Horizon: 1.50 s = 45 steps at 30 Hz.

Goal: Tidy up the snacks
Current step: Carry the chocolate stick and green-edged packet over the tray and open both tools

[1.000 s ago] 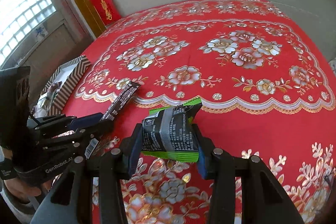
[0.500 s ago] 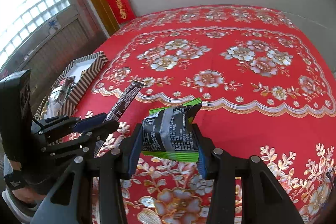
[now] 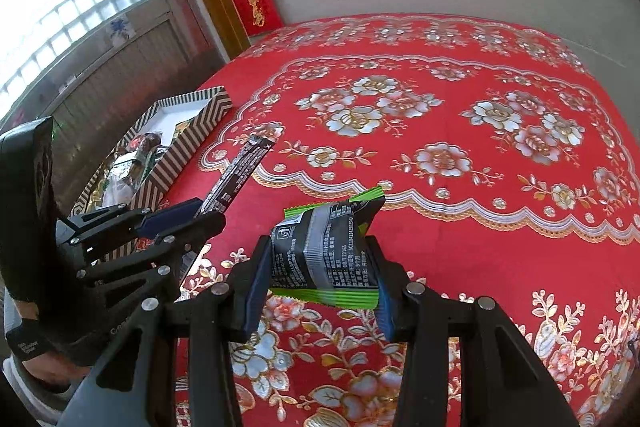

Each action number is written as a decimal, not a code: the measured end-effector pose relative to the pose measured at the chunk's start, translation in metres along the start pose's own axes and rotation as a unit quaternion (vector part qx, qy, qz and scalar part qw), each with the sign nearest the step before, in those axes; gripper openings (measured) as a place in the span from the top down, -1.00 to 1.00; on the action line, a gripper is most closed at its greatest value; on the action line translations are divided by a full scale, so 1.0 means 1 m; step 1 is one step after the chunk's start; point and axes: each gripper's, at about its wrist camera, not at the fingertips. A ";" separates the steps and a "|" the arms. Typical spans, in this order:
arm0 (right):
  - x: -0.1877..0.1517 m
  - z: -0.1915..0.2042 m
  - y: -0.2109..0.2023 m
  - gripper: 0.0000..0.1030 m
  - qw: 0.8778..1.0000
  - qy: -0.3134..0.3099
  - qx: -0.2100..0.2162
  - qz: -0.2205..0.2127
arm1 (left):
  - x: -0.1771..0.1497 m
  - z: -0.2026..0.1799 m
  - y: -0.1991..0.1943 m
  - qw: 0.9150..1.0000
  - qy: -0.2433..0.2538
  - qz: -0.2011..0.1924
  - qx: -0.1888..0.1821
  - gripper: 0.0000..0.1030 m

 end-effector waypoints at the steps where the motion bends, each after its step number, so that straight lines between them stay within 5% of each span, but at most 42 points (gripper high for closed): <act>1: 0.000 0.001 0.000 0.14 1.000 -0.001 0.000 0.001 | 0.000 0.001 0.000 1.000 -0.001 0.000 0.000 0.58; 29: 0.062 0.094 0.034 0.14 0.994 -0.093 0.060 -0.008 | 0.025 0.103 -0.065 0.992 -0.073 -0.083 0.065 0.58; 45: 0.098 0.155 0.072 0.13 0.983 -0.148 0.109 0.004 | -0.004 0.189 -0.082 0.979 -0.147 -0.081 0.118 0.58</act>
Point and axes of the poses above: each gripper's, at about its wrist camera, not at the fingertips, and y roughly the way its jaws point, z to its left, x to its top, and after that the axes turned 11 degrees about -y, right-handed
